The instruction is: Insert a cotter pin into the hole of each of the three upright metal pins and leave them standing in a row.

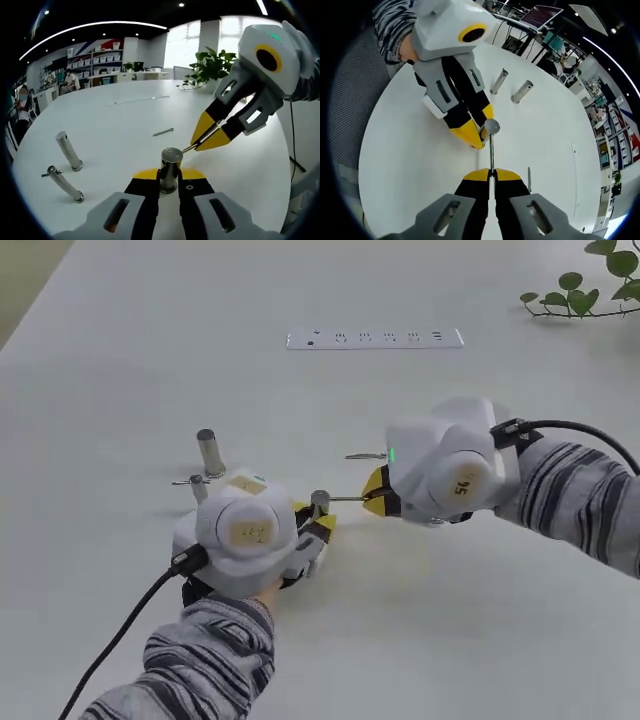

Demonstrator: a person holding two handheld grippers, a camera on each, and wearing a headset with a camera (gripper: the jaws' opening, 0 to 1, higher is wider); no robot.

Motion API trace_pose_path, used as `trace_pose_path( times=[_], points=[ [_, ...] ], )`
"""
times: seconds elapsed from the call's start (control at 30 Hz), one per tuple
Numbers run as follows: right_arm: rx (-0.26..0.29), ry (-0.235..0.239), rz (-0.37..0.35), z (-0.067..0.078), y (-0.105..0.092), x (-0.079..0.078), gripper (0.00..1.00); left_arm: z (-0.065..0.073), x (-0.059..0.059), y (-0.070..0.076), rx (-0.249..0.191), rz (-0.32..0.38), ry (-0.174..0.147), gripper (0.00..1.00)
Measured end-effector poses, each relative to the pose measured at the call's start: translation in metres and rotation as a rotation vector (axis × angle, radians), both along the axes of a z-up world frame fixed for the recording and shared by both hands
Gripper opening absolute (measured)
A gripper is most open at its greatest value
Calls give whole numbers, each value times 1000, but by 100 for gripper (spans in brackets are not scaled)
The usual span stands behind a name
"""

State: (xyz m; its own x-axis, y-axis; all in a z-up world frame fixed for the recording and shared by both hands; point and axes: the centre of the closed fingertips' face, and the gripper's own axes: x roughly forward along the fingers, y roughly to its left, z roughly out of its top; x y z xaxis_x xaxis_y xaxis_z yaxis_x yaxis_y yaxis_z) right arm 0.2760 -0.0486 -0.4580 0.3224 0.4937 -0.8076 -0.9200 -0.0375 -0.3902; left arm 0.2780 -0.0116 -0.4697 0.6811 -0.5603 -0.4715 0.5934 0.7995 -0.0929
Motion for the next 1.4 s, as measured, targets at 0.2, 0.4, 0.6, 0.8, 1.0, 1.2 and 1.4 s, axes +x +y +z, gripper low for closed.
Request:
trace_pose_path(
  times=[0.2, 0.4, 0.6, 0.8, 1.0, 1.2, 1.4],
  points=[
    [16, 17, 4, 6, 1, -5, 0, 0, 0, 0, 8, -27, -2, 10],
    [42, 21, 16, 13, 9, -9, 0, -1, -1, -1, 10, -34, -3, 10],
    [53, 37, -9, 13, 14, -12, 0, -1, -2, 1, 5, 17, -3, 10],
    [70, 54, -25, 15, 19, -16, 0, -2, -2, 3, -14, 81, 10, 11],
    [70, 59, -27, 15, 21, -17, 0, -5, -3, 3, 1, 101, 1, 10],
    [64, 59, -14, 14, 24, -16, 0, -5, -3, 3, 4, 120, -5, 10],
    [60, 62, -8, 14, 29, -15, 0, -4, -3, 4, 5, 141, -10, 10]
  ],
)
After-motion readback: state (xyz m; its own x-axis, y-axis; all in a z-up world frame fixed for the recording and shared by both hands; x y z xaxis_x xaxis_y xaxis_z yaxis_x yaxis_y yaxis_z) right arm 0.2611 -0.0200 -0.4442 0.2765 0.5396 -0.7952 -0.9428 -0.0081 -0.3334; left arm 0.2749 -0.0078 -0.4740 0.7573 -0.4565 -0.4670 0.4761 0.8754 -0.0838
